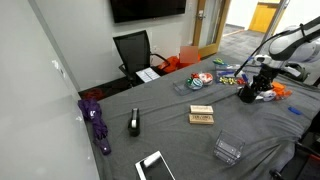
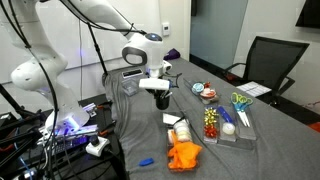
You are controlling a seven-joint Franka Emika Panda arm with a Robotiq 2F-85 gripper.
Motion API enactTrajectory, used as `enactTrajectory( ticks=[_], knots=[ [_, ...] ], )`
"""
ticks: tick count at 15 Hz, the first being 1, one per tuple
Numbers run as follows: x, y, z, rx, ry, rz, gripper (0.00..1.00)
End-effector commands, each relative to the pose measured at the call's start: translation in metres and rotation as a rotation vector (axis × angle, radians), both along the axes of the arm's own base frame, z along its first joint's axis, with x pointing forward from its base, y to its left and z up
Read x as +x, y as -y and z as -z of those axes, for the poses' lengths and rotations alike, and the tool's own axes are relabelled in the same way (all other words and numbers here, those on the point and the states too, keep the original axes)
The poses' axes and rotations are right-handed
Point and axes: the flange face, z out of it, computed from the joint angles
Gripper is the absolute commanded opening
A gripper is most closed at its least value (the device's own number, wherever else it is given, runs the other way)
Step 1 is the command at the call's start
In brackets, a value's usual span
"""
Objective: Move the black cup closer to you
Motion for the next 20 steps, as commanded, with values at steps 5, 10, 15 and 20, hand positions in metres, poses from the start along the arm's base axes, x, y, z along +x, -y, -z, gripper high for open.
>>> enactTrajectory(
  ticks=[5,10,15,20],
  knots=[
    [-0.059,0.020,-0.005,0.018,0.019,-0.187,0.02],
    [-0.076,0.038,0.000,-0.013,0.010,-0.295,0.02],
    [-0.086,0.053,0.002,-0.085,-0.016,-0.363,0.02],
    [-0.082,0.058,0.013,-0.069,-0.058,-0.340,0.07]
  ],
)
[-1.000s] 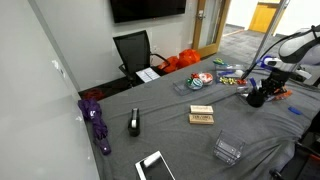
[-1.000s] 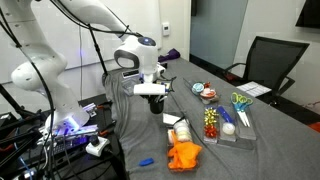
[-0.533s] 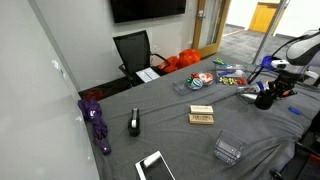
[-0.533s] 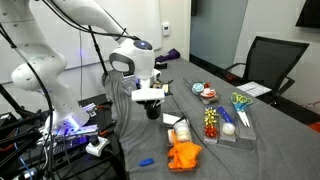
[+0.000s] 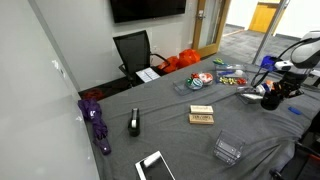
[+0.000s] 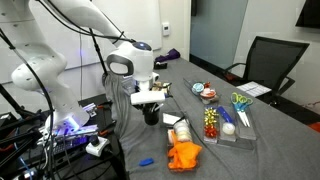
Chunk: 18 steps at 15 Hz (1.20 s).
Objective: Move the black cup closer to you
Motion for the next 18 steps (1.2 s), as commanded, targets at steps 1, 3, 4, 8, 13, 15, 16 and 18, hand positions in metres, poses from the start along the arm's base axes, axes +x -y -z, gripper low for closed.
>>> enactTrajectory(
  ticks=[1,3,4,8,13,15,16,18],
  knots=[
    [0.000,-0.001,0.001,0.001,-0.004,0.000,0.07],
    [0.000,-0.002,0.004,0.003,-0.010,-0.003,0.07],
    [0.001,-0.003,0.004,0.003,-0.011,-0.004,0.07],
    [-0.004,-0.009,0.005,0.004,0.000,-0.025,0.02],
    [-0.017,-0.031,0.011,0.012,0.031,-0.092,0.02],
    [-0.021,-0.040,0.013,0.004,0.056,-0.117,0.02],
    [-0.022,-0.044,0.013,-0.001,0.079,-0.128,0.02],
    [-0.024,-0.051,0.012,-0.003,0.118,-0.145,0.02]
  ],
)
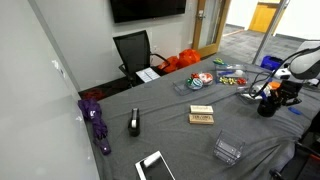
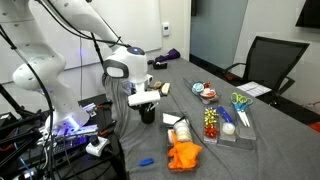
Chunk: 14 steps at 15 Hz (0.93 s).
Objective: Move the black cup closer to you
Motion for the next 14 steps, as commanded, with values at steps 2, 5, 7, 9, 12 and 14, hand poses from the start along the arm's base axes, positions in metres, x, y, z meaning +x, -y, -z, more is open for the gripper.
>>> enactTrajectory(
  ticks=[2,5,7,9,12,14],
  knots=[
    [-0.012,-0.020,-0.013,0.005,0.122,-0.051,0.02],
    [-0.013,-0.029,-0.010,0.016,0.136,-0.065,0.02],
    [-0.012,-0.035,-0.006,0.021,0.134,-0.069,0.02],
    [-0.010,-0.039,-0.003,0.023,0.124,-0.070,0.02],
    [-0.009,-0.044,0.000,0.022,0.124,-0.076,0.02],
    [-0.009,-0.047,0.003,0.018,0.119,-0.078,0.02]
  ],
)
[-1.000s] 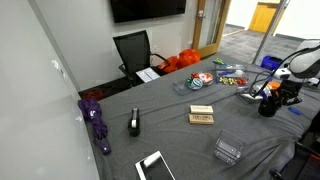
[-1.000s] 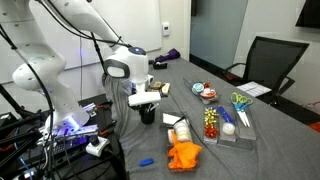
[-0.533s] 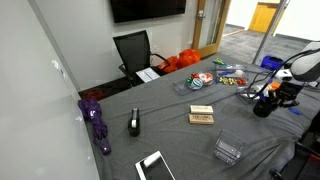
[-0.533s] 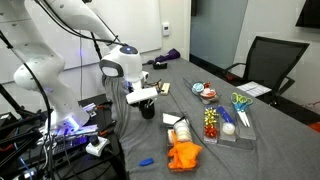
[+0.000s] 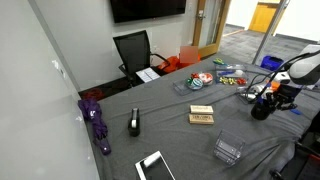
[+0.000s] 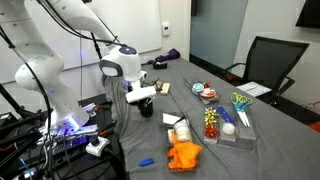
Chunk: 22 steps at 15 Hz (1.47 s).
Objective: Move the black cup closer to you
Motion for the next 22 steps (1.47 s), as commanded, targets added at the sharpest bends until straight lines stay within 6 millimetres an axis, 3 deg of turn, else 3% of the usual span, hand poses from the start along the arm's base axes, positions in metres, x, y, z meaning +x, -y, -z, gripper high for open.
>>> enactTrajectory(
  ticks=[1,10,11,13,22],
  knots=[
    [0.000,-0.006,0.002,-0.015,0.026,-0.008,0.02],
    [0.002,-0.009,0.017,-0.021,-0.008,0.003,0.02],
    [0.002,-0.009,0.017,-0.023,-0.004,0.006,0.32],
    [0.002,-0.008,0.017,-0.028,0.002,0.004,0.37],
    [-0.004,0.001,-0.002,-0.027,-0.010,-0.023,0.98]
  ],
)
